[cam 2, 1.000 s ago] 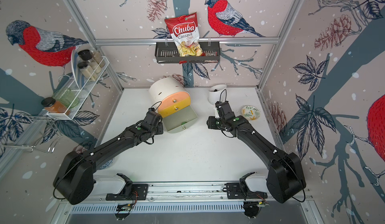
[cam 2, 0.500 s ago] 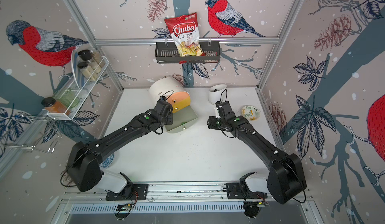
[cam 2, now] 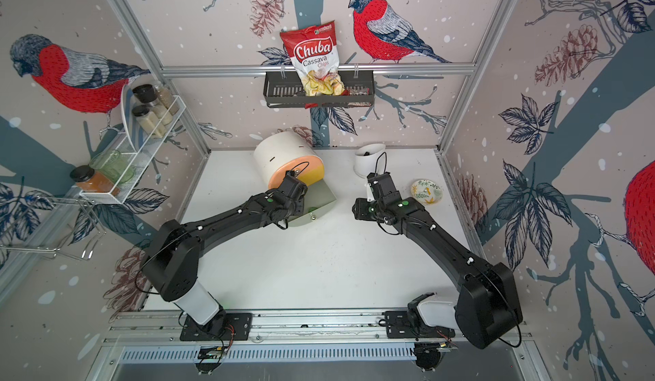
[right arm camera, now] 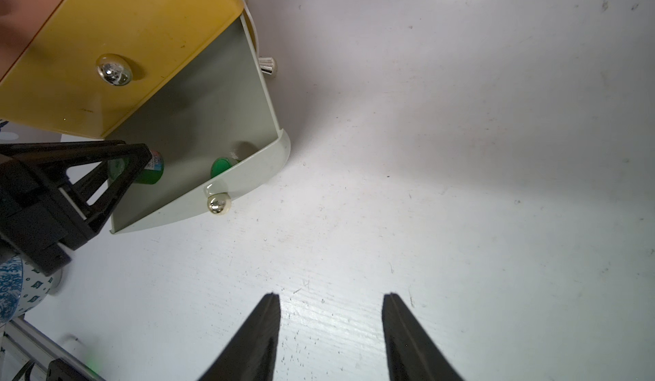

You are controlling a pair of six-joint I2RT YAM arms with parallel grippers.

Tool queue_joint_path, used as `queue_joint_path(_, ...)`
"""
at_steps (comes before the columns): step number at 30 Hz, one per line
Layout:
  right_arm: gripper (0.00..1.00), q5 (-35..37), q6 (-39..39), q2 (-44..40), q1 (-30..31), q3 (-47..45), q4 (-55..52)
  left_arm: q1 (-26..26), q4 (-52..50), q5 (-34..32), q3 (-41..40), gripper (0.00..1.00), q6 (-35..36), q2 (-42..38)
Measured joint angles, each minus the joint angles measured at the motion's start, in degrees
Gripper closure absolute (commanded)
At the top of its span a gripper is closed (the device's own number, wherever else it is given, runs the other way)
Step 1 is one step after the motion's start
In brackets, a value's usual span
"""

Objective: Put the paint cans in the drawer according to color
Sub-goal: Place the paint can in the drawer, then close the drawer in the storage box.

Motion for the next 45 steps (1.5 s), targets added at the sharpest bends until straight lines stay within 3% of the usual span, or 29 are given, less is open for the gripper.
queue_joint_path(14,0.48,-0.4,0.0,-0.7,0.0,-1.4,0.0,-0.1,6.0,0.1,0.1,0.77,0.4,6.1)
queue_joint_path(24,0.48,-0.6,0.0,-1.4,0.0,-1.6,0.0,-0.1,7.3,0.1,1.1,0.57,0.4,7.1)
queue_joint_path(36,0.48,-0.6,0.1,-1.7,0.0,-2.0,0.3,-0.5,3.3,0.0,2.6,0.48,0.4,2.1)
queue_joint_path(41,0.49,-2.1,0.7,-2.1,0.5,-3.9,2.9,-1.9,0.7,-0.1,6.8,0.46,1.7,-2.4)
queue_joint_path(45,0.48,-4.6,2.1,-2.2,2.6,-7.0,8.1,-2.1,-1.1,-0.8,10.8,0.35,3.9,-5.8)
